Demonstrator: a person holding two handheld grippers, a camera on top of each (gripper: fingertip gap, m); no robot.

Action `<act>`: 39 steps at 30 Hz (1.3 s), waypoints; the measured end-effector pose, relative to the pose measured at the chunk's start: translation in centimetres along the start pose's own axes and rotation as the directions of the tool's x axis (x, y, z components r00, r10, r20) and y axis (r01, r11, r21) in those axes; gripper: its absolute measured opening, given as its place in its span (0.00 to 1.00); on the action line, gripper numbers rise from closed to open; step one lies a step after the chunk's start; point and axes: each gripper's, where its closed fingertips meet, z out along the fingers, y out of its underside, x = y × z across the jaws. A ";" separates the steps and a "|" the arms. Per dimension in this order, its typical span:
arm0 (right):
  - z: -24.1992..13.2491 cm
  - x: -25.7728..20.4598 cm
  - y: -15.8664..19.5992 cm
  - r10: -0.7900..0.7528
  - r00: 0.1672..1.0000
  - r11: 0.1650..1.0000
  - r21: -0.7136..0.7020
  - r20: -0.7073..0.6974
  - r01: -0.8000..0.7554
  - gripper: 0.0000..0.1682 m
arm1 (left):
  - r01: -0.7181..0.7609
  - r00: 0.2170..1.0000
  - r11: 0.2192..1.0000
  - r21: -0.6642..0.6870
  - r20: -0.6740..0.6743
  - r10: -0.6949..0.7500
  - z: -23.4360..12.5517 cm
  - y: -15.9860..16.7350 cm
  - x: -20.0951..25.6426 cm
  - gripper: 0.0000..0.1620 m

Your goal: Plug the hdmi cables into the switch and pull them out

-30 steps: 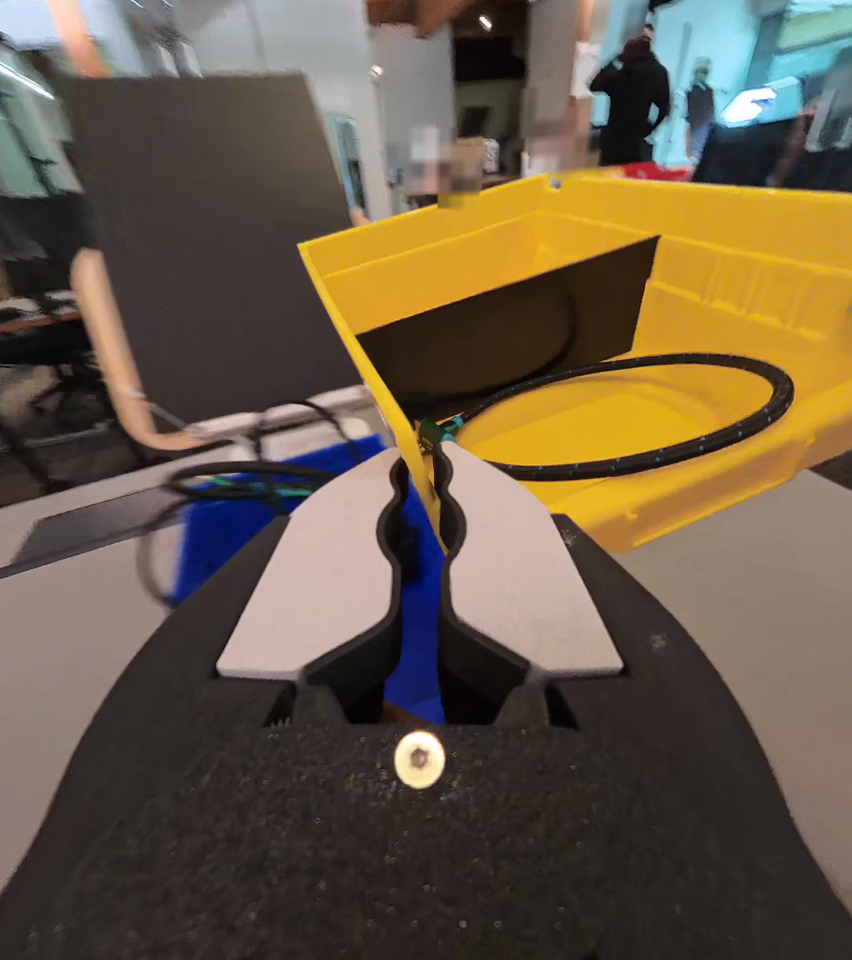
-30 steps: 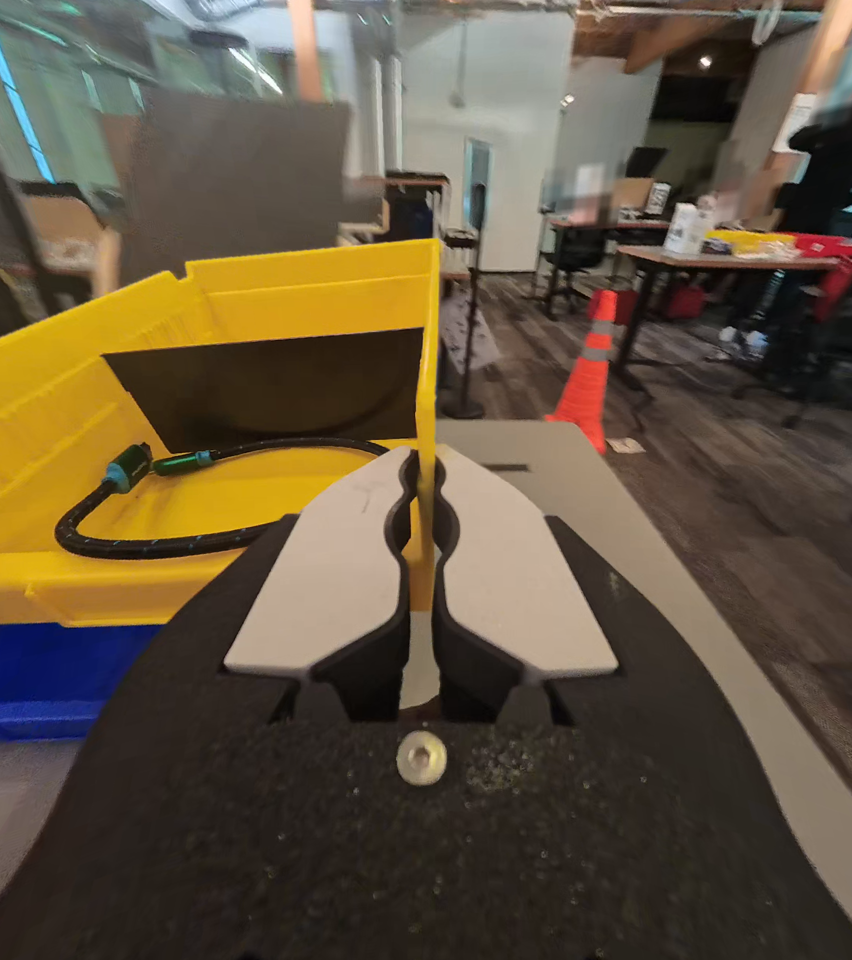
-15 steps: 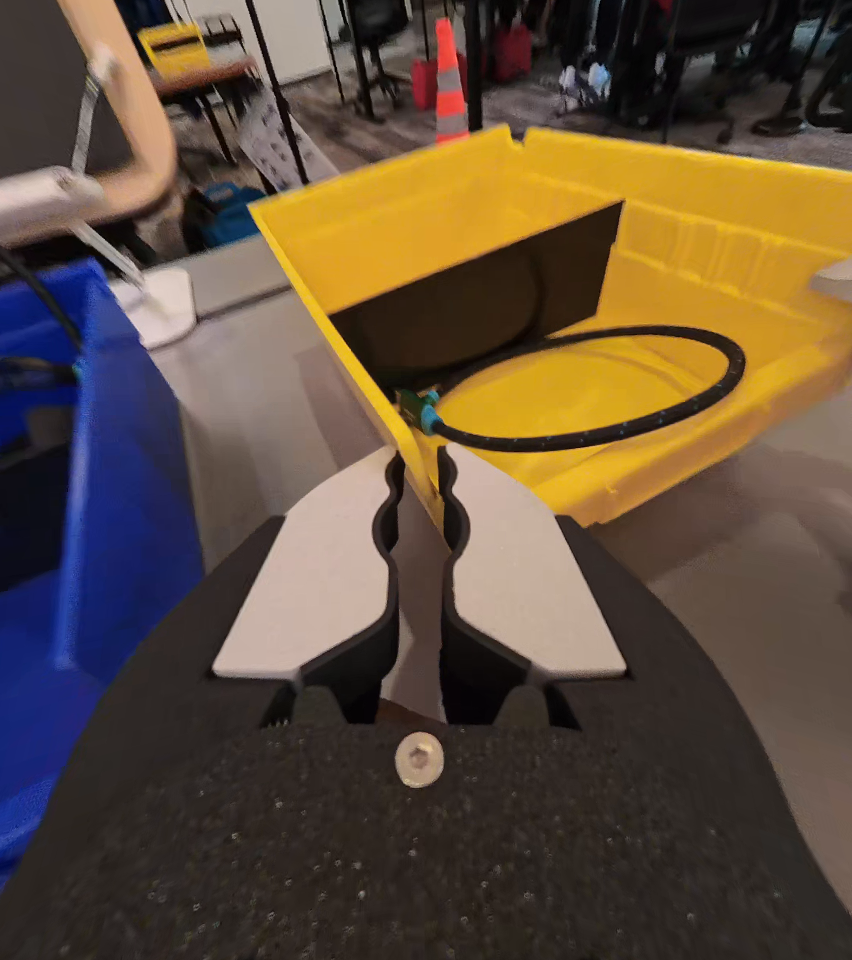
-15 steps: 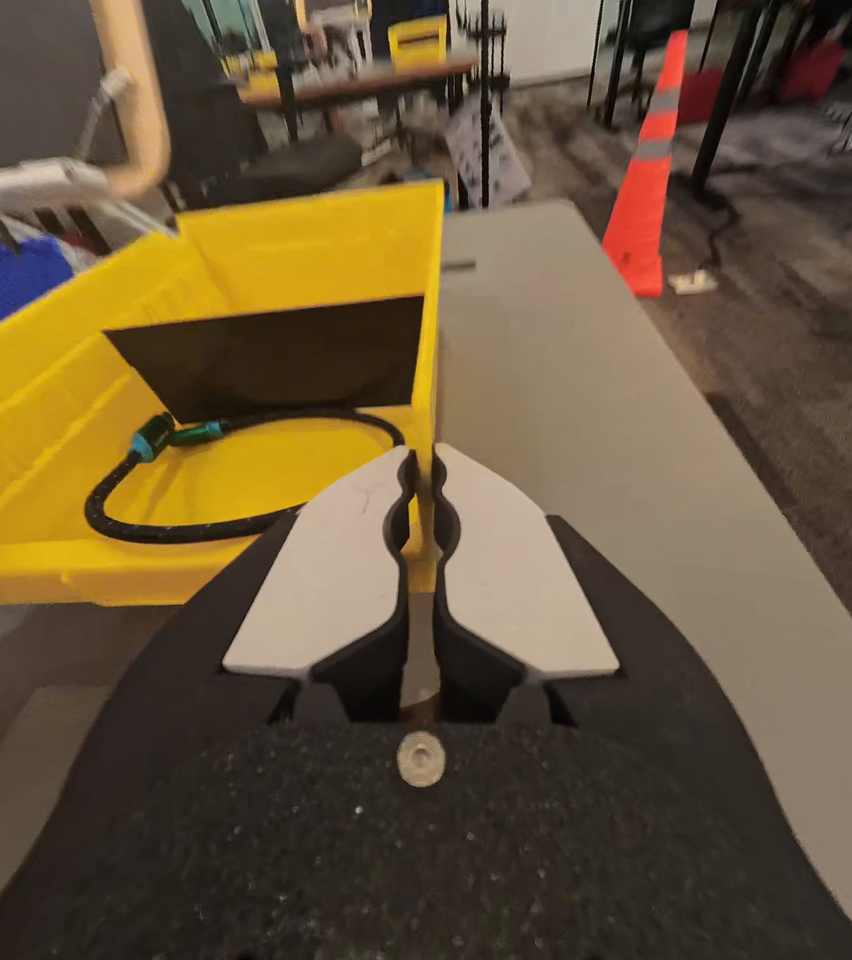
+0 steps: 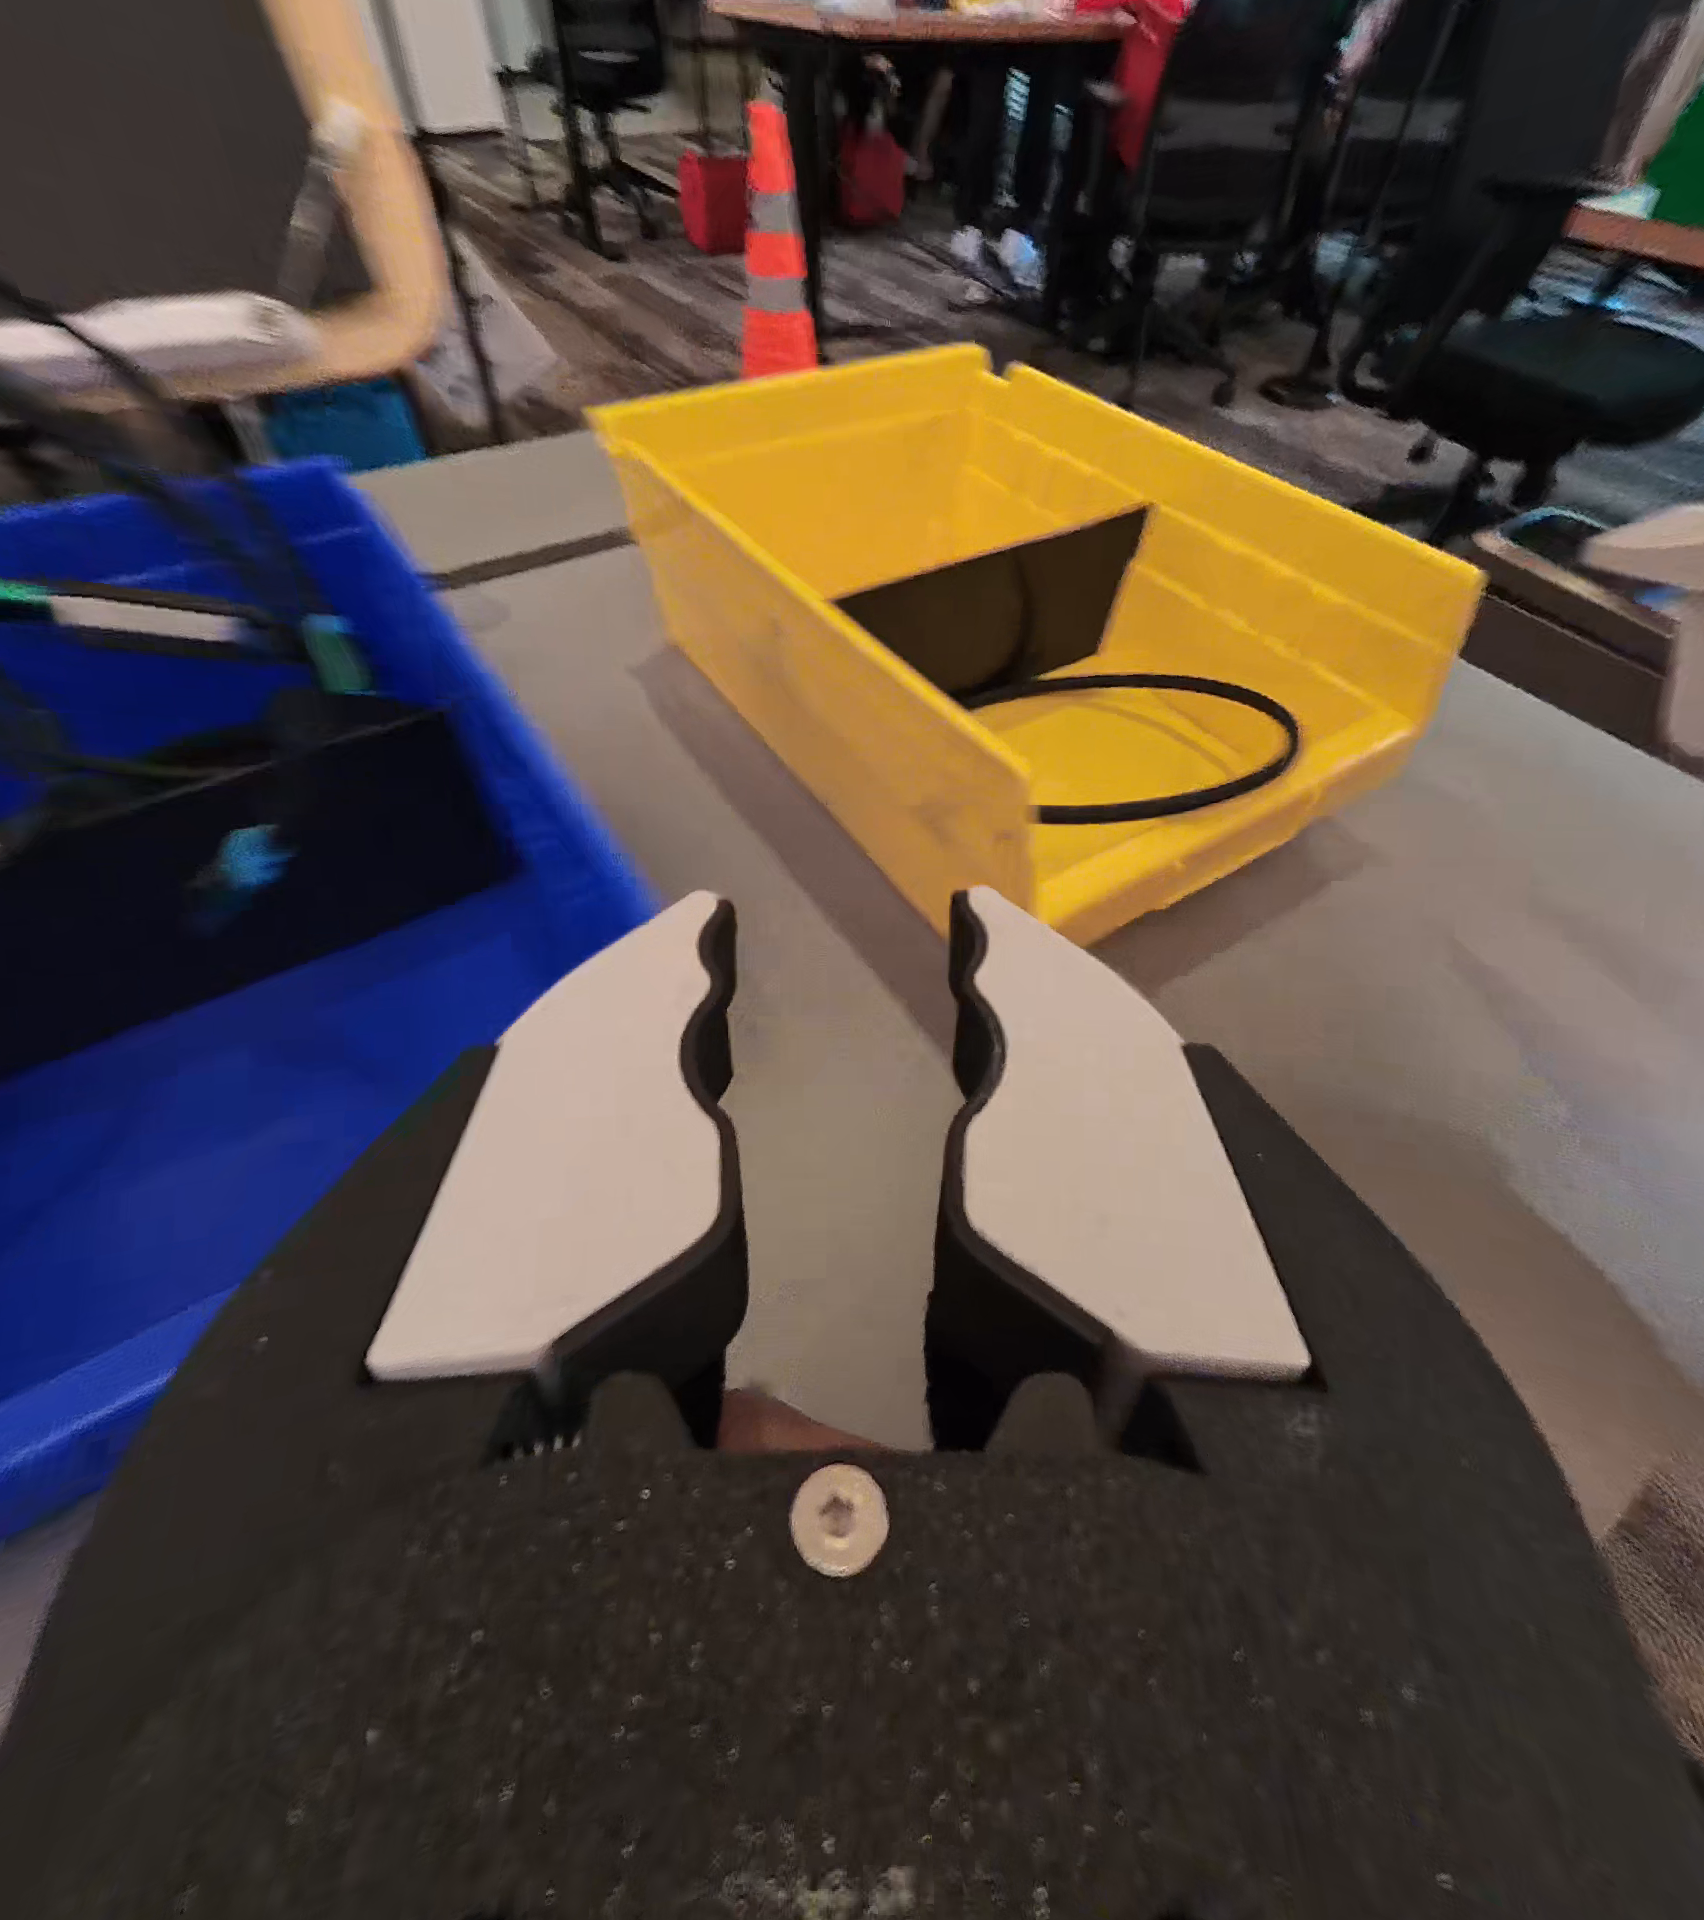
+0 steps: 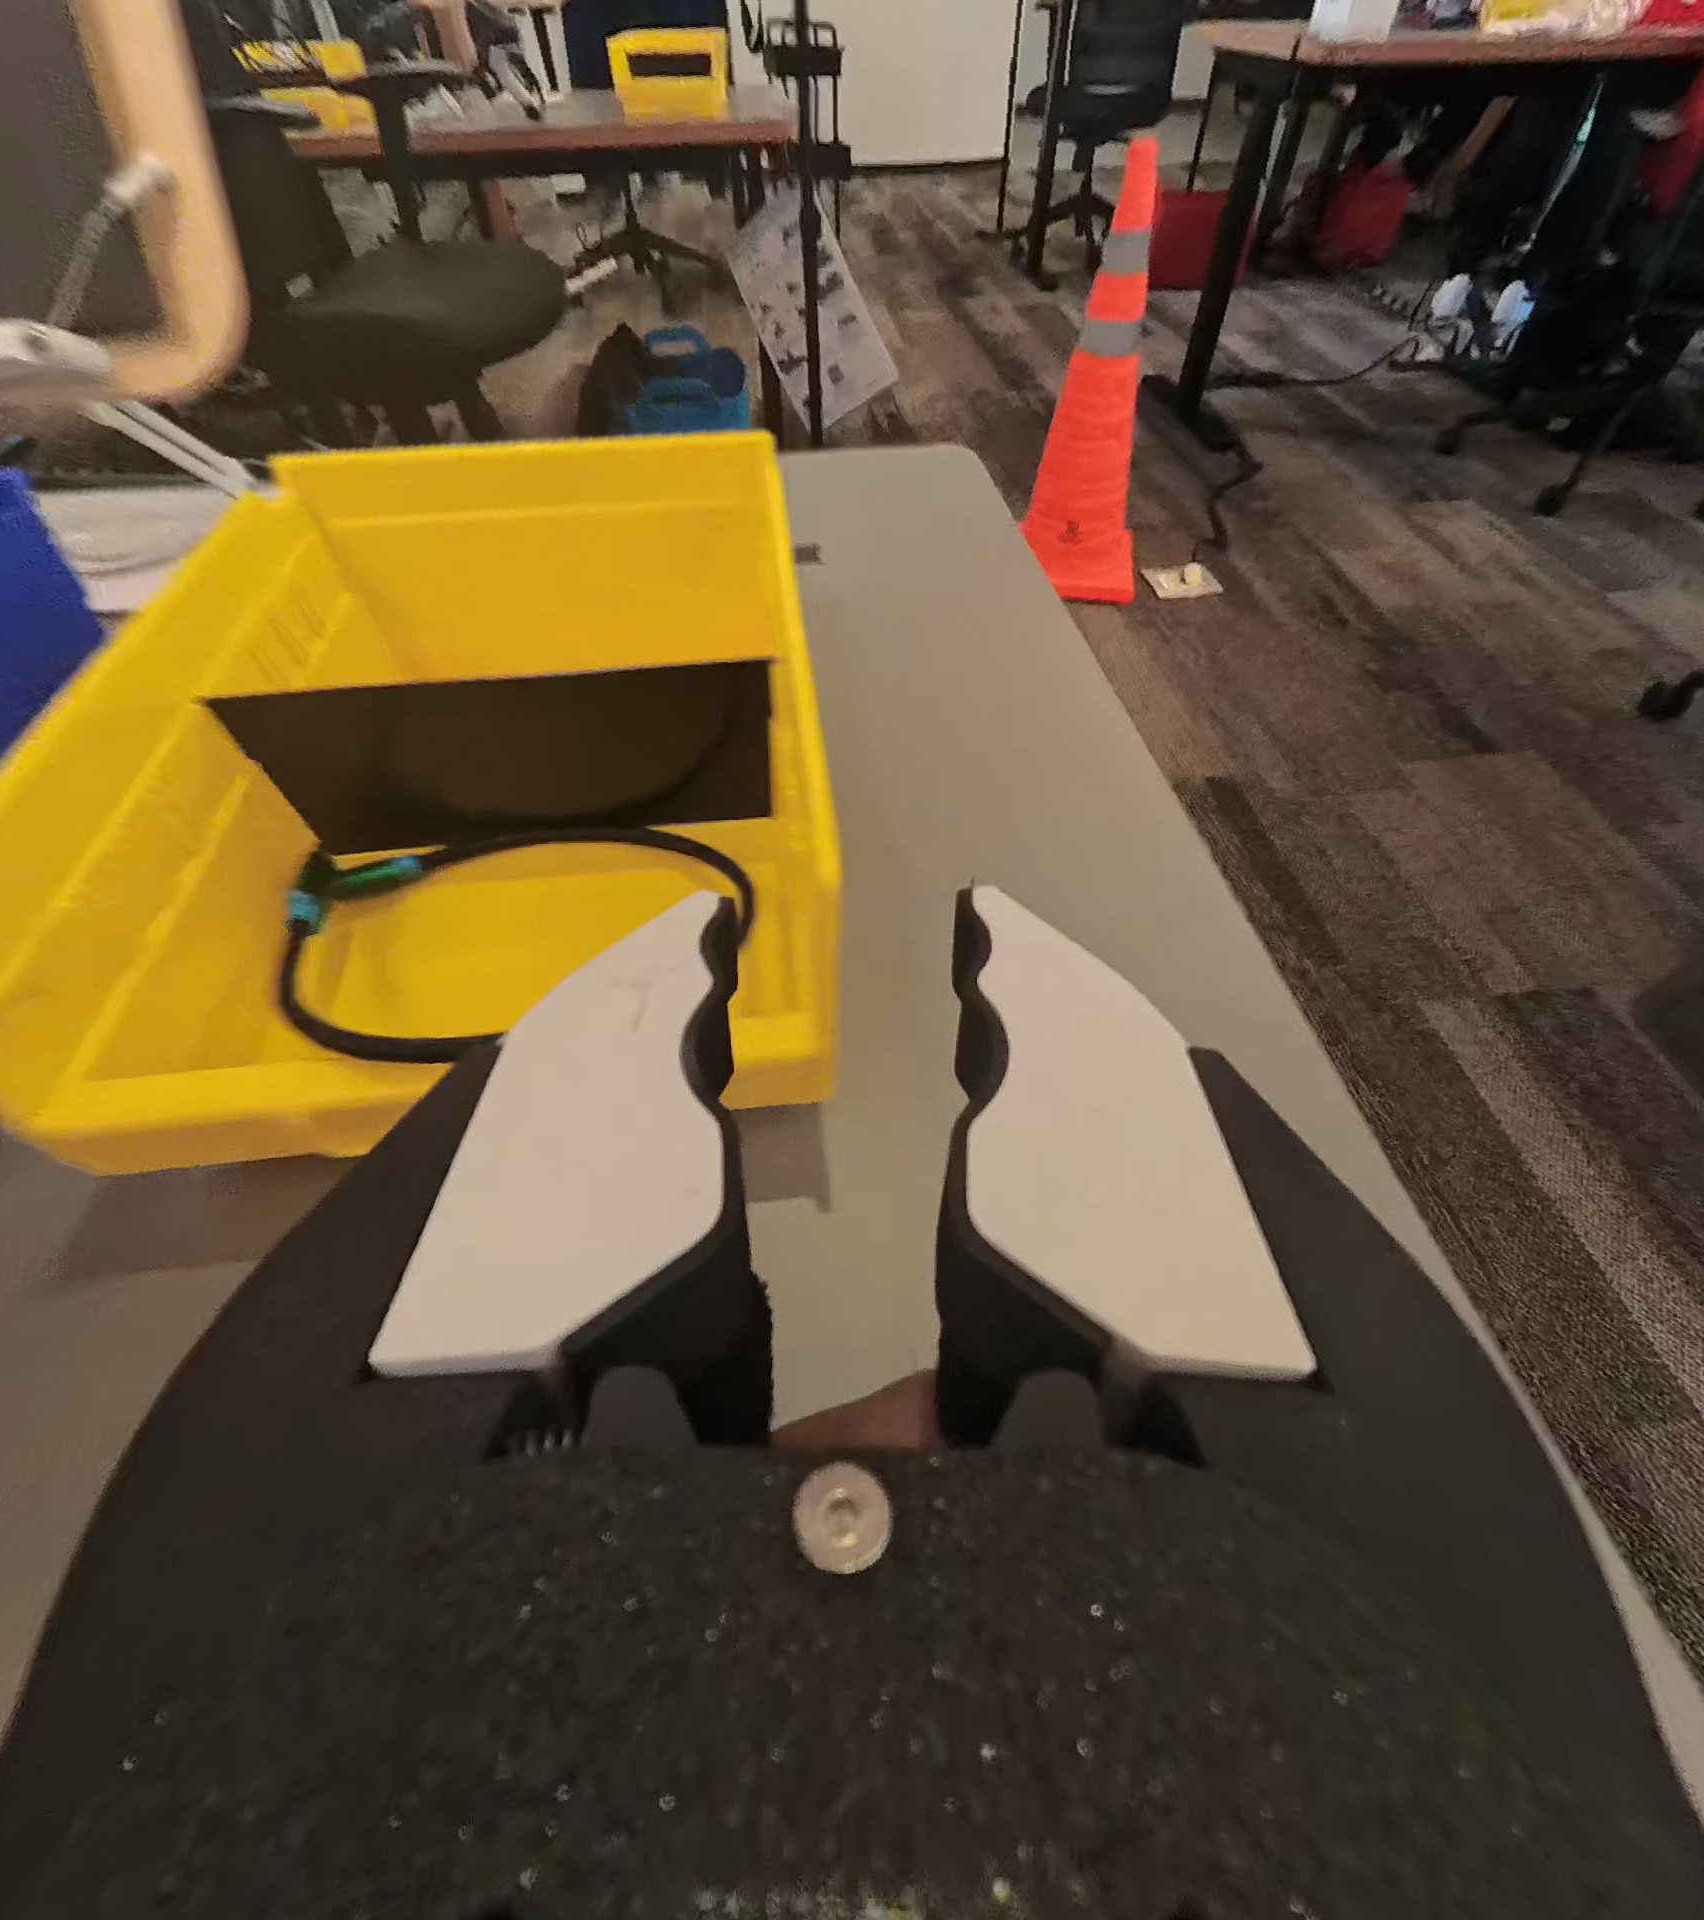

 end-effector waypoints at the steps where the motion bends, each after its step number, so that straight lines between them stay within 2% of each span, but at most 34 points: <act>1: -0.6 -1.4 -0.5 0.002 1.000 1.000 0.013 0.012 -0.002 0.23 | -0.007 0.998 1.000 0.016 0.059 0.006 -1.4 -0.2 -2.0 0.24; 4: -1.4 -8.4 -1.0 0.015 0.997 0.999 0.028 0.076 -0.017 0.23 | -0.011 0.981 1.000 0.012 0.196 0.008 -5.4 0.4 -7.6 0.24; 7: -1.4 -18.3 0.2 0.016 0.977 1.000 -0.009 0.215 -0.015 0.23 | 0.011 0.949 1.000 0.010 0.314 -0.013 -8.9 1.6 -12.8 0.25; 9: -1.5 -24.8 1.1 0.032 0.939 0.999 -0.018 0.342 -0.027 0.23 | 0.042 0.929 0.999 -0.007 0.368 -0.037 -10.2 2.7 -15.8 0.25; 11: -1.1 -29.4 2.4 0.004 0.915 0.999 -0.039 0.404 0.013 0.24 | 0.071 0.914 0.997 -0.037 0.402 -0.050 -10.4 3.8 -18.4 0.25; 15: 2.1 -31.9 3.4 -0.052 0.947 0.997 -0.040 0.318 0.068 0.23 | 0.112 0.910 0.990 -0.085 0.409 -0.068 -8.1 5.0 -21.8 0.25; 18: 5.2 -30.9 5.9 -0.027 0.978 0.983 -0.174 0.206 0.064 0.20 | 0.152 0.937 0.971 -0.184 0.341 -0.082 -4.5 6.7 -21.9 0.25; 19: 5.5 -32.0 6.3 0.029 0.963 0.977 -0.213 0.268 0.030 0.15 | 0.151 0.939 0.962 -0.228 0.338 -0.068 -3.6 7.3 -22.0 0.17; 20: 5.6 -32.3 6.3 0.087 0.957 0.972 -0.235 0.277 -0.020 0.05 | 0.162 0.936 0.956 -0.245 0.345 -0.070 -3.1 7.6 -22.2 0.04; 22: 5.8 -31.6 5.9 0.021 0.981 0.975 -0.220 0.192 0.023 0.01 | 0.185 0.936 0.956 -0.228 0.336 -0.101 -2.9 7.1 -22.1 0.03; 27: 4.5 -35.4 4.0 -0.014 0.981 0.994 -0.102 0.196 0.034 0.01 | 0.188 0.919 0.969 -0.160 0.376 -0.116 -5.8 5.9 -25.7 0.02; 34: 3.1 -46.8 3.2 -0.006 0.946 0.996 -0.081 0.323 0.034 0.02 | 0.164 0.847 0.983 -0.083 0.523 -0.097 -13.6 5.7 -34.4 0.02; 39: 2.2 -54.5 3.6 -0.062 0.925 0.996 -0.031 0.375 0.079 0.02 | 0.144 0.842 0.986 -0.086 0.534 -0.077 -17.5 8.0 -40.8 0.02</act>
